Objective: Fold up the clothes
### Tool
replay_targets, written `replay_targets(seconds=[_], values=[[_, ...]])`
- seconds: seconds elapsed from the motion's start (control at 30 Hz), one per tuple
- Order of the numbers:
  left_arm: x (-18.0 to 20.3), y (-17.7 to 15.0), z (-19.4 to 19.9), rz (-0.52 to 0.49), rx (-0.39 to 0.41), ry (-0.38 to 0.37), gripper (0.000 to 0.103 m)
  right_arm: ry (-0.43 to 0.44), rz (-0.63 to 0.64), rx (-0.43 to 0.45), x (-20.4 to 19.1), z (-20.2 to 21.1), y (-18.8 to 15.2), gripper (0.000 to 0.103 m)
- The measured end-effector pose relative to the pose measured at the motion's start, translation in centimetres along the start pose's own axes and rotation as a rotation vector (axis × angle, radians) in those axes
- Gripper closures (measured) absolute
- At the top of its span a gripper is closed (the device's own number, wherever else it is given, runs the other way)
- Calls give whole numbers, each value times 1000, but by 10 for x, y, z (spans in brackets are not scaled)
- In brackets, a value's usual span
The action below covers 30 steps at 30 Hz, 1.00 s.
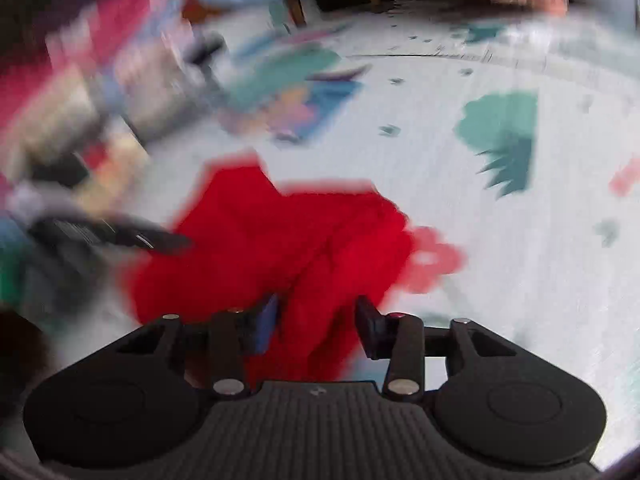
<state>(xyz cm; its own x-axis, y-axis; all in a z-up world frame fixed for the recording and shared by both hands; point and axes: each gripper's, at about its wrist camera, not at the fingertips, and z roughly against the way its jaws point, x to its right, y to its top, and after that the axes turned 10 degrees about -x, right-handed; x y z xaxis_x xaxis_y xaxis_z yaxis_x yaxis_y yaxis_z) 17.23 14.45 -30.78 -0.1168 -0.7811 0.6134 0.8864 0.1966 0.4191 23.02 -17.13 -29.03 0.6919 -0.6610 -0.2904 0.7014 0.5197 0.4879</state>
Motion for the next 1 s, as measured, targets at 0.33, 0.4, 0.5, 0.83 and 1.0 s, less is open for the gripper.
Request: replay_targets(seconds=[0.33, 0.4, 0.5, 0.83, 1.0], values=[[58, -8, 49, -317, 178, 165, 54, -154, 152, 193, -47, 47, -8, 57], [67, -8, 36, -439, 156, 157, 52, -138, 285, 178, -66, 41, -8, 57], [77, -8, 13, -610, 110, 155, 44, -117, 337, 130, -81, 15, -6, 60], [37, -20, -22, -607, 94, 170, 36, -188, 259, 157, -65, -19, -26, 51], [69, -15, 6, -640, 147, 222, 37, -223, 284, 191, -91, 2, -17, 52]])
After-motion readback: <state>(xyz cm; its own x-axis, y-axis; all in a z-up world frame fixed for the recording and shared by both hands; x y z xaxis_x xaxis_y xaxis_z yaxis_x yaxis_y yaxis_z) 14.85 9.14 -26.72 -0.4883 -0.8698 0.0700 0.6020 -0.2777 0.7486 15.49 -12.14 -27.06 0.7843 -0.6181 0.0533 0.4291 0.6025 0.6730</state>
